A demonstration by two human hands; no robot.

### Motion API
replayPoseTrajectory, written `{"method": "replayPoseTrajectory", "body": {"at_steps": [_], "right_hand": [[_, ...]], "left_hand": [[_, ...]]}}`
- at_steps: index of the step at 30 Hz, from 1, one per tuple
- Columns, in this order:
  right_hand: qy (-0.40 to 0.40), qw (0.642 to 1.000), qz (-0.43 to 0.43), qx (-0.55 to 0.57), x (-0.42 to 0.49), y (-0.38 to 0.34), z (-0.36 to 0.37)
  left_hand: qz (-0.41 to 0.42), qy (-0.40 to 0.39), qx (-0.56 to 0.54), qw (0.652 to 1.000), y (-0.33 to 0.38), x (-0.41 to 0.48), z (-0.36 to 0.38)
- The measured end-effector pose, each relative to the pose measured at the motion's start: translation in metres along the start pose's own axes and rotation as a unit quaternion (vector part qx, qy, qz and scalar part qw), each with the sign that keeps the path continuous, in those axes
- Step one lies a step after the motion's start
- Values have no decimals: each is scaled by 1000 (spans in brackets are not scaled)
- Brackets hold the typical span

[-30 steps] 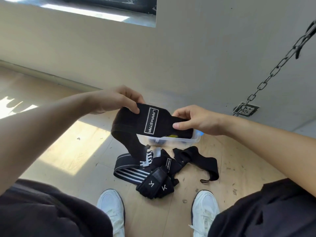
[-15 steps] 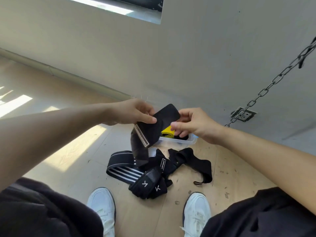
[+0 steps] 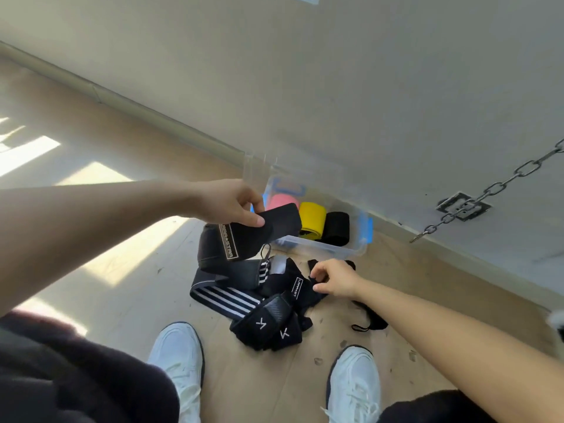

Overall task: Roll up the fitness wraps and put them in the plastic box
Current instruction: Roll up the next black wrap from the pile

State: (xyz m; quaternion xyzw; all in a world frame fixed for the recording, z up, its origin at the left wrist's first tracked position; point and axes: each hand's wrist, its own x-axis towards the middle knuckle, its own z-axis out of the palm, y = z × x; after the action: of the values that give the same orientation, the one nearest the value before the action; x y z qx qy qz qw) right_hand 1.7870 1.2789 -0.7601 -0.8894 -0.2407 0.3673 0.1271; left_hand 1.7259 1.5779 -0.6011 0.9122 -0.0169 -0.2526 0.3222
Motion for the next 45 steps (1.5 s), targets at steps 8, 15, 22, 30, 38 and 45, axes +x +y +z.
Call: {"method": "replayPoseTrajectory", "body": {"at_steps": [8, 15, 22, 30, 38, 45], "right_hand": [[-22, 997, 41, -64, 37, 8, 54], [38, 978, 19, -204, 47, 10, 66], [51, 997, 20, 55, 47, 24, 54], [35, 987, -59, 144, 24, 12, 4], [6, 980, -99, 174, -48, -38, -79], [-14, 982, -112, 154, -134, -77, -159]], "left_hand": [[-18, -22, -34, 999, -11, 8, 16], [-40, -33, -25, 998, -18, 11, 19], [-38, -24, -33, 998, -17, 13, 16], [-14, -13, -5, 1000, 4, 12, 12], [7, 32, 58, 998, 24, 6, 15], [19, 75, 13, 997, 36, -2, 6]]}}
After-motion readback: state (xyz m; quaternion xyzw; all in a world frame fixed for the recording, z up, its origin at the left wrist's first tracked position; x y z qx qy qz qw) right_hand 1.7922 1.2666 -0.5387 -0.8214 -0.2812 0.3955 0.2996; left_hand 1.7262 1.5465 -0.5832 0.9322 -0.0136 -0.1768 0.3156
